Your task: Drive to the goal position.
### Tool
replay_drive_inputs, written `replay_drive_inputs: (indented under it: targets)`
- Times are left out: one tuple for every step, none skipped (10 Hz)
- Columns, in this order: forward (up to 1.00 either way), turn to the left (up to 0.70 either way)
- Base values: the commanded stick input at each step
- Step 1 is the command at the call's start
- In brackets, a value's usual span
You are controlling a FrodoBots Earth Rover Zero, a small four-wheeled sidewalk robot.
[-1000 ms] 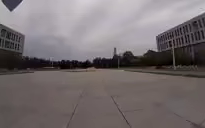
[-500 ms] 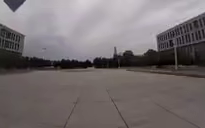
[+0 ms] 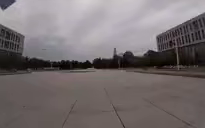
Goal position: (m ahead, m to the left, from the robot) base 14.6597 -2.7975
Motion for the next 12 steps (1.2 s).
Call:
replay_drive_inputs:
  targets:
    - [0.7, -0.24]
    - [0.7, -0.11]
    - [0.7, 0.0]
    - [0.7, 0.0]
    - [0.7, 0.0]
    - [0.7, 0.0]
    - [0.7, 0.0]
    - [0.7, 0.0]
    - [0.7, 0.0]
    - [0.7, 0.0]
    - [0.7, 0.0]
    - [0.7, 0.0]
